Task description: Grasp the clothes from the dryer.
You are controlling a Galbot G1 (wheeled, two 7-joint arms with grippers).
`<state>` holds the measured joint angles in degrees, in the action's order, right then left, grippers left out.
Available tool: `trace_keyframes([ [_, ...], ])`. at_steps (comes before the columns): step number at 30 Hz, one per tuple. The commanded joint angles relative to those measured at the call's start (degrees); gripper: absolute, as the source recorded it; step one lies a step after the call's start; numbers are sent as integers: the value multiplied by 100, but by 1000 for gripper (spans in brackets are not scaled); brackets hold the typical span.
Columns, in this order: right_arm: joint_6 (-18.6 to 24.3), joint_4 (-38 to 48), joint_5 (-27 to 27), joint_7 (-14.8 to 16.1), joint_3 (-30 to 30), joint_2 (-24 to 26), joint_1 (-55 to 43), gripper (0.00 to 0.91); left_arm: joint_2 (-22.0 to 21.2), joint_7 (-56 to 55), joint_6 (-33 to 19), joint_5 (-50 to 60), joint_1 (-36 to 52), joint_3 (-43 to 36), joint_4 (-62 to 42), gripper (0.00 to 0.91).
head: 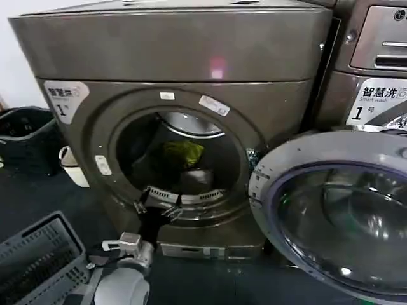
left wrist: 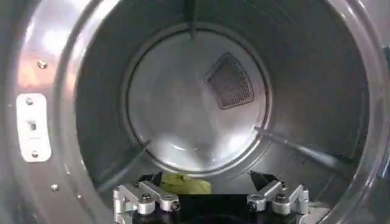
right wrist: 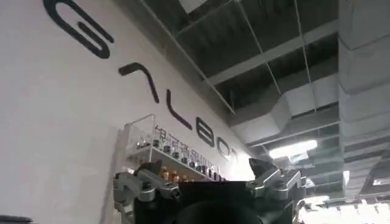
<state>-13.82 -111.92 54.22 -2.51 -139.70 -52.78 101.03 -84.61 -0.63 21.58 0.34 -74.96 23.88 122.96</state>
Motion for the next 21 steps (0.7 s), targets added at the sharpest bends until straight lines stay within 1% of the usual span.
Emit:
trace_keyframes([
  [1,16,-13,-19,3,27,11,7,907,1,-26,-93,-12,12,12,-14,907],
  [2,-30,-41,-20,-21,31,5,13,907,1,-39,-212,0,67,34,-40,907],
  [4,-148,-92,-22,-39,10,-7,26,907,27,-44,-262,-11,169,46,-53,907],
  [5,-236,-118,-34,-4,-23,-21,47,907,40,-47,-246,-34,236,42,-75,907],
  [7,-273,-124,-242,141,-95,-44,100,907,67,-50,-220,-65,446,34,-199,907],
  [9,-317,-154,-241,178,-169,-48,152,907,110,-77,-235,-98,760,-21,-508,907],
  [12,-327,-202,-216,244,-210,-47,178,907,85,-119,-260,-151,1386,-40,-1200,907],
  [13,-393,-221,-226,231,-227,-48,179,907,86,-139,-290,-152,1686,-65,-1585,907],
  [14,-407,-225,-236,220,-235,-51,178,907,89,-141,-324,-159,1845,-80,-1761,907],
  [18,-394,-208,-263,210,-265,-48,181,907,-38,-208,-528,-145,2908,-121,-2819,907],
  [21,-336,-210,-228,263,-292,-29,173,907,-119,-238,-725,-193,3322,-142,-3328,907],
])
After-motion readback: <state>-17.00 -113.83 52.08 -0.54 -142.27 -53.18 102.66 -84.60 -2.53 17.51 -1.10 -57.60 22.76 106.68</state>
